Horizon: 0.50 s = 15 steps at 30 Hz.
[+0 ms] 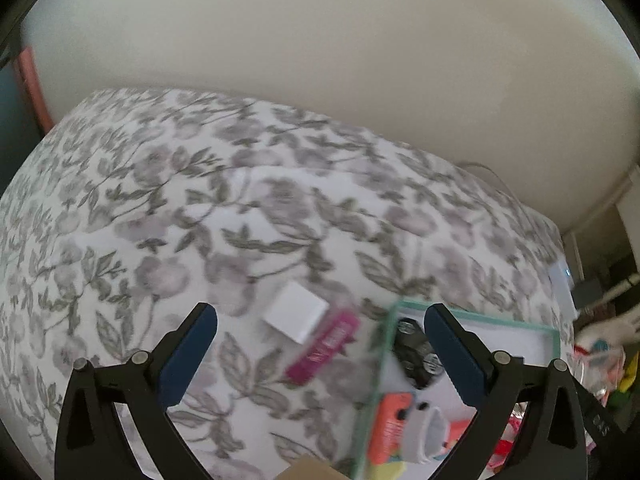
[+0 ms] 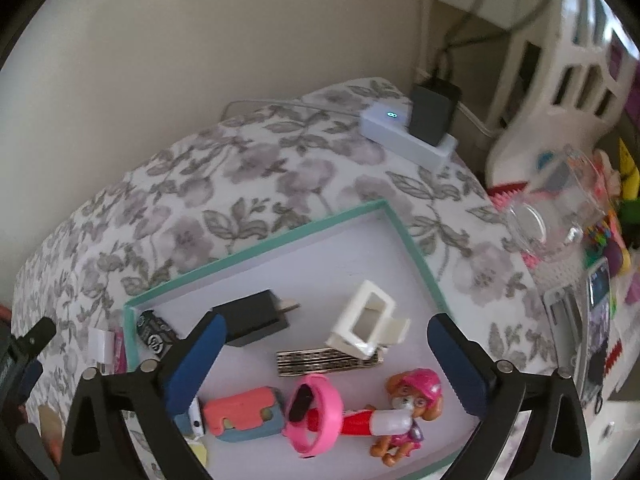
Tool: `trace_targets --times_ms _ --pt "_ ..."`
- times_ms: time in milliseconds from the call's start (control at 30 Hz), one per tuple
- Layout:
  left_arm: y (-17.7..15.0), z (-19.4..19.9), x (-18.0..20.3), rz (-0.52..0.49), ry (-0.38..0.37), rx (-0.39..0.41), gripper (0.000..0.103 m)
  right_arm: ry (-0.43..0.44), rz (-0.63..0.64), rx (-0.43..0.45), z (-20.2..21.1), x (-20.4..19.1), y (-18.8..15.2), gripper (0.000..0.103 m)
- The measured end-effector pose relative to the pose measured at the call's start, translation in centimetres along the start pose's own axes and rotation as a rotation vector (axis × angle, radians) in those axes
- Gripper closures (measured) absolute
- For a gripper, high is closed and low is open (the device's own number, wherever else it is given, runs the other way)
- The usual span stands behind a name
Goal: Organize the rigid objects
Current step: 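Grasp the white cube charger with the left gripper while the right grasps the pink stick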
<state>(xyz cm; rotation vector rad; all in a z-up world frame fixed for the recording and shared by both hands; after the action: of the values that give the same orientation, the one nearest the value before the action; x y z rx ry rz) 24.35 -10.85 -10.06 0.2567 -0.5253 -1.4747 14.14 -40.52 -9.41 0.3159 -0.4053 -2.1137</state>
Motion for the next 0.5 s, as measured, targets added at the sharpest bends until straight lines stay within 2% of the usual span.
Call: trace_targets --times_ms 267,367,500 --pt "0.7 -1.3 -5.1 0.072 0.064 0.005 0.000 0.065 0.171 0.018 0.1 -7.2 -0.8 0.000" --pt "0.5 -2.2 -5.9 0.069 0.076 -0.015 0.000 0.115 0.224 0.003 -0.3 -10.4 -1.7 0.000" --pt "-0.1 -4.0 -5.8 0.027 0.087 -0.052 0.000 0.139 0.261 -0.027 -1.0 -12.7 -2.8 0.000"
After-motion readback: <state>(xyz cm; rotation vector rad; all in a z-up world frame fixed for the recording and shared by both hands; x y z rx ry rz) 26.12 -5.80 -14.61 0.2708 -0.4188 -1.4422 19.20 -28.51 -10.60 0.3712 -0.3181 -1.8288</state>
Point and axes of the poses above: each gripper's, at about its wrist camera, not at the fingertips, and z roughly against the way its jaws point, x to its right, y to its top, the point moved 10 cm from there along -z, roughly the way its jaws point, and after that the axes turned 1 degree about -x, right-handed, at the moved point
